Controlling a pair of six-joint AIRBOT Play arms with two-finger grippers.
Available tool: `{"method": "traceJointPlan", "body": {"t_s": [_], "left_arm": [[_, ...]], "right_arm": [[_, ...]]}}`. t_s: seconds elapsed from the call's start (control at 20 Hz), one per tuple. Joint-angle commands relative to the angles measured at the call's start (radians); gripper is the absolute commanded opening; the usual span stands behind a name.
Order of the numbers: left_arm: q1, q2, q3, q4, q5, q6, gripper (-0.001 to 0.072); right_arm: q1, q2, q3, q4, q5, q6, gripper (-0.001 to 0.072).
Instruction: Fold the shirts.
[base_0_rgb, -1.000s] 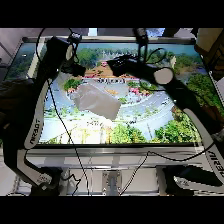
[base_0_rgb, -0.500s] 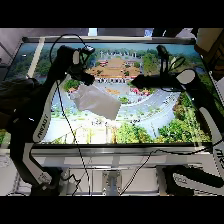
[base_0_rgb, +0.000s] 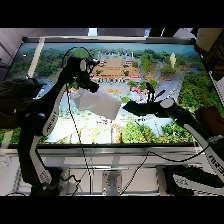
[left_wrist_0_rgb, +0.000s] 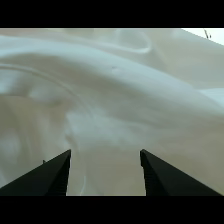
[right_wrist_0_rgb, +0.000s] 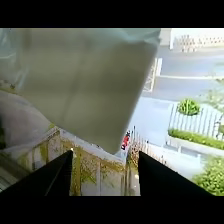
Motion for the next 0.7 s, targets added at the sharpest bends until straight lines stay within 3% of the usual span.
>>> {"method": "traceJointPlan", "body": {"t_s": [0.0, 0.3, 0.65], "left_arm": [[0.001, -0.010, 0.000, -0.006, 0.007, 0.000, 0.0498], [0.000, -0.016, 0.000, -0.010, 0.019, 0.000, 0.0497], [0.000, -0.045, 0.000, -0.058, 0.019, 0.000, 0.0458]], "right_arm": [[0.083, -0.012, -0.104, 0.148, -0.209, 0.003, 0.0469], [0.182, -0.151, -0.104, 0.452, -0.336, -0.041, 0.0469], [0.188, -0.265, -0.012, 0.777, -0.262, -0.290, 0.0468]]}}
